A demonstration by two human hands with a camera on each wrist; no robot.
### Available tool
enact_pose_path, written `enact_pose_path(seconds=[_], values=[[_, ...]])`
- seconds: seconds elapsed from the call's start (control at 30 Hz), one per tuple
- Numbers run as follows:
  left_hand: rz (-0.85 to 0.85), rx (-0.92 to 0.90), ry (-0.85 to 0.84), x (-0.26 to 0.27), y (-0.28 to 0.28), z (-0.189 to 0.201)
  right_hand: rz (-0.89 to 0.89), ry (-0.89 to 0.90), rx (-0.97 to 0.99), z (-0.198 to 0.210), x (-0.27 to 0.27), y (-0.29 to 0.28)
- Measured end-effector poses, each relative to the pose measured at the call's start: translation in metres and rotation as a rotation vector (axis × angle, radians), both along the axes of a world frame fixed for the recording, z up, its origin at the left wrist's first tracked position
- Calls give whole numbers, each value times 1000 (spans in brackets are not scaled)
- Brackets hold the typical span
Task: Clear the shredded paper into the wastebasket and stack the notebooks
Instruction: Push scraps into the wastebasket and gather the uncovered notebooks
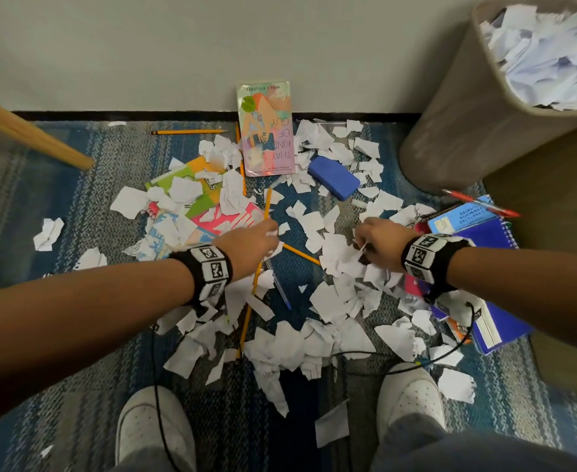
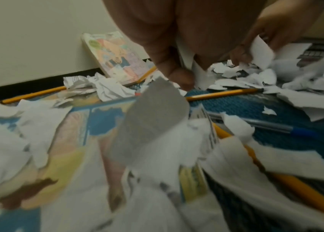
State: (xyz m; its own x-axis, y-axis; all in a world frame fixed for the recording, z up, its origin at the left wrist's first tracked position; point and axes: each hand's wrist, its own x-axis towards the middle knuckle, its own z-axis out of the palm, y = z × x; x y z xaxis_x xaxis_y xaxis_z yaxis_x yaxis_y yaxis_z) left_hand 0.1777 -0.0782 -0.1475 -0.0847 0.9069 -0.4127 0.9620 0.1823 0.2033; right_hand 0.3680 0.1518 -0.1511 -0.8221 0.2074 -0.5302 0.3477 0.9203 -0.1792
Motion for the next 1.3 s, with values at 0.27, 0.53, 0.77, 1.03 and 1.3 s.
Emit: enact_pose_path(seconds=[0.27,0.53,0.77,1.03,1.3], values=[[-203,-95,26,46,-5,4,44,-135,-18,2,31,-47],[-269,-169,-62,111,-54,-23,115,-191,68,-13,55,-79],[-421,-120,-22,112,-50,-36,148,-129,114,-25,47,-108],[-125,-2,-94,41,-3,-22,149,-130,-104,-17,16,-69],[-78,-9,124,-4,24,29,-103,125,-194,11,-12,-19]])
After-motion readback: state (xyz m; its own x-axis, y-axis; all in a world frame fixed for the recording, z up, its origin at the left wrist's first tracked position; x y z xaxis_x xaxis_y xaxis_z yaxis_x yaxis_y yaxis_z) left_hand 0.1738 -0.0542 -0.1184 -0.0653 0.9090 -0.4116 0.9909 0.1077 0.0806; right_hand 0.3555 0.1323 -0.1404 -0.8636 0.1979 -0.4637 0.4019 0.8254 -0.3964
